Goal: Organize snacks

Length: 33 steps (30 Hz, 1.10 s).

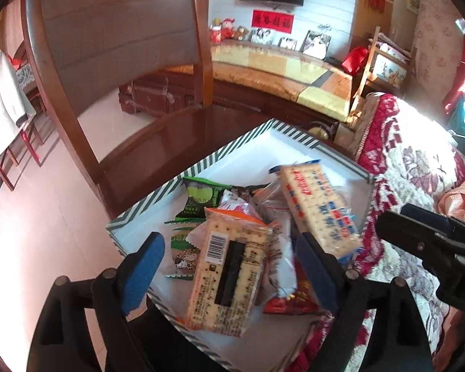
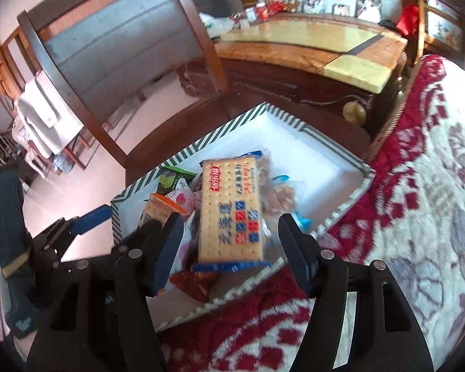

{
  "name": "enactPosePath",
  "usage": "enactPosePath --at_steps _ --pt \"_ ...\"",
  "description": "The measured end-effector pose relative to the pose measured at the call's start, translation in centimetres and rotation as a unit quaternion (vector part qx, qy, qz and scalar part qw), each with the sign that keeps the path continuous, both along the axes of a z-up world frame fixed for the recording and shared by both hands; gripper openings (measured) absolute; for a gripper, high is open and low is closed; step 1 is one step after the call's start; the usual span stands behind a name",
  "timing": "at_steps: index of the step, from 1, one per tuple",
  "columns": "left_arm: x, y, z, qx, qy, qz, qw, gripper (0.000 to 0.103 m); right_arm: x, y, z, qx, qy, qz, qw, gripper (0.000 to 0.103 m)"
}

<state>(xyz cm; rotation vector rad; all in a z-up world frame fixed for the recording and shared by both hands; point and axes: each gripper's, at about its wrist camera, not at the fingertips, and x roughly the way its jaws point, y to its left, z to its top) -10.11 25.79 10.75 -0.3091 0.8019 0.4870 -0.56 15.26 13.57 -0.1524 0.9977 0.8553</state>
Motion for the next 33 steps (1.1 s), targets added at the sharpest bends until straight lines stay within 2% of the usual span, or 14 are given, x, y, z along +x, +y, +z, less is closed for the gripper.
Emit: enactPosePath --at_steps 7,14,26,33 --pt "-1.8 -2.9 2.4 0.042 -0.036 -0.011 0.9984 0.095 -2.9 -4.6 1.9 0.013 -0.035 -0.046 0.998 0.064" --pt "-4.1 -5.2 4.7 0.099 -0.066 -0.008 0.9929 0.102 -5.6 -6.6 3.1 0.019 -0.056 -0.066 0.996 0.064" --pt "-6.9 -7.0 5.6 0.14 -0.085 -0.026 0.9862 0.103 -9.4 -7.7 3.9 0.008 -0.089 -0.081 0.993 0.065" --pt "-7.6 -7.0 5.9 0.126 -0.096 -0.033 0.9869 0.103 -9.9 -8.2 5.1 0.014 -0.098 -0.093 0.991 0.065"
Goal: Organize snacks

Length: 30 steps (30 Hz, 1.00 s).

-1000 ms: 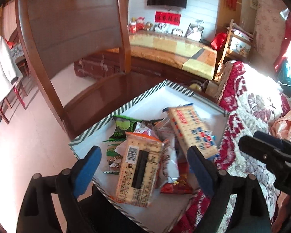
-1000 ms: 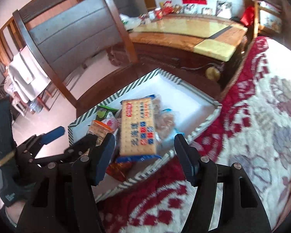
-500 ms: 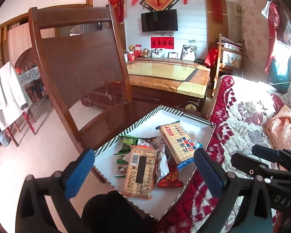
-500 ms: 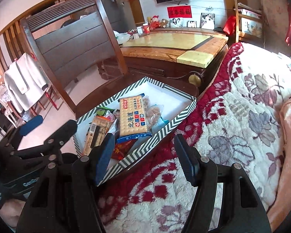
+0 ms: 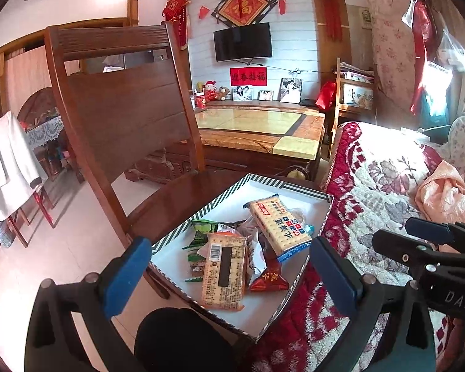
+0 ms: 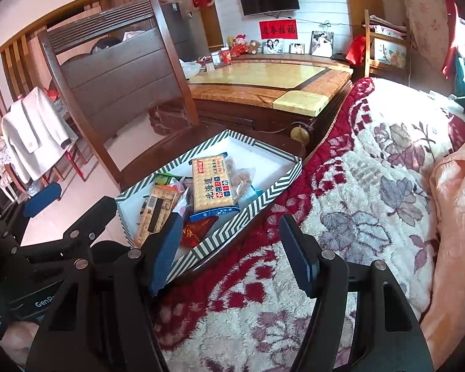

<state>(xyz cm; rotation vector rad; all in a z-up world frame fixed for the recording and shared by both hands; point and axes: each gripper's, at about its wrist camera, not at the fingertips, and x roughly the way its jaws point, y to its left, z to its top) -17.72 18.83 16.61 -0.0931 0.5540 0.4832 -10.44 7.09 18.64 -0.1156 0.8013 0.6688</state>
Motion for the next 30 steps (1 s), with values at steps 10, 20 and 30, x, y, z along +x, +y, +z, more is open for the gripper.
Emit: enactPosePath --at_steps 10,20,30 --pt "0.1 0.3 -0.4 -0.004 0.009 0.002 1.0 0.103 -0.5 0.6 0.0 -0.01 -0.008 0.005 1.0 0.065" --pt "0.1 0.5 -0.7 -0.016 0.013 0.003 0.9998 0.103 -0.4 0.6 -0.4 -0.008 0.002 0.004 1.0 0.065" --pt "0.3 0.5 -1.3 -0.012 0.021 0.004 0.9997 0.103 -0.1 0.5 -1.3 -0.012 0.013 0.008 1.0 0.065"
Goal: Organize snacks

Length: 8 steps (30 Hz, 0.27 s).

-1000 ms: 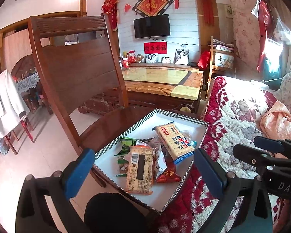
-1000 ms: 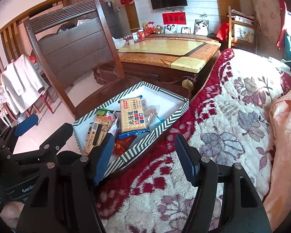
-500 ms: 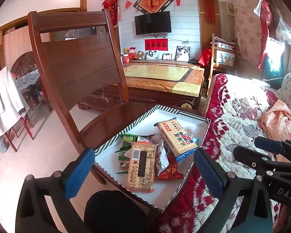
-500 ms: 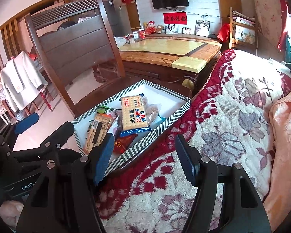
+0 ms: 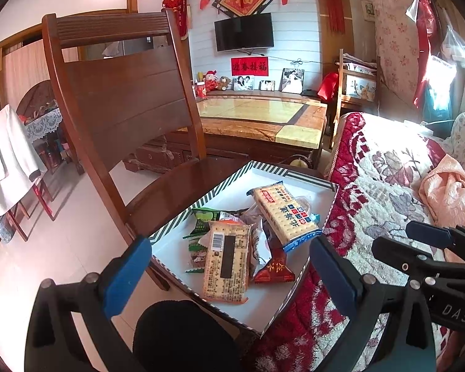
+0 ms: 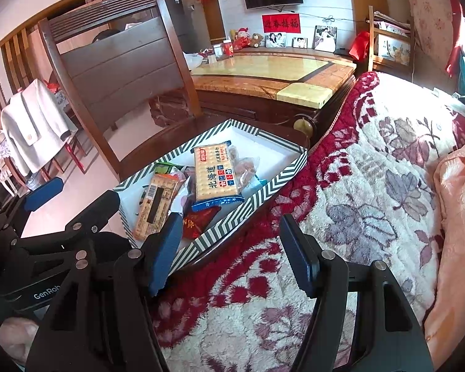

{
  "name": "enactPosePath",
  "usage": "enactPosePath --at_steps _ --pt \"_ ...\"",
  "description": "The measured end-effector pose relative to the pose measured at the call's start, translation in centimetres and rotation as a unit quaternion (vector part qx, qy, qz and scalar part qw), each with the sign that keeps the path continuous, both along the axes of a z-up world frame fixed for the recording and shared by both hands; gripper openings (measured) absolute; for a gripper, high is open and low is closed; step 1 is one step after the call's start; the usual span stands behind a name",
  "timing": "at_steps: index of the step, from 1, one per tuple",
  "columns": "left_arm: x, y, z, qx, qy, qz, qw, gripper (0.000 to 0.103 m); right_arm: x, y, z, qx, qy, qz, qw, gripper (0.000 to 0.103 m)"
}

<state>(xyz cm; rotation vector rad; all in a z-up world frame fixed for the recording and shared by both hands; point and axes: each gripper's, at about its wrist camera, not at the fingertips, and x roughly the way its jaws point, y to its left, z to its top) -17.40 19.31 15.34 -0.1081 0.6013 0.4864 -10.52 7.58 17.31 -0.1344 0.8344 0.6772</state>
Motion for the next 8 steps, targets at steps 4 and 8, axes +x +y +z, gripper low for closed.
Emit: enactPosePath --at_steps 4,8 --pt "-0.04 -0.05 -0.1 0.007 -0.002 -0.001 1.0 0.103 0.04 0.06 -0.22 0.0 0.003 0.002 1.0 0.065" --pt "0.05 -0.25 -0.19 0.01 0.0 -0.003 0.9999 0.103 0.07 0.03 -0.62 -0.001 0.007 0.004 1.0 0.065"
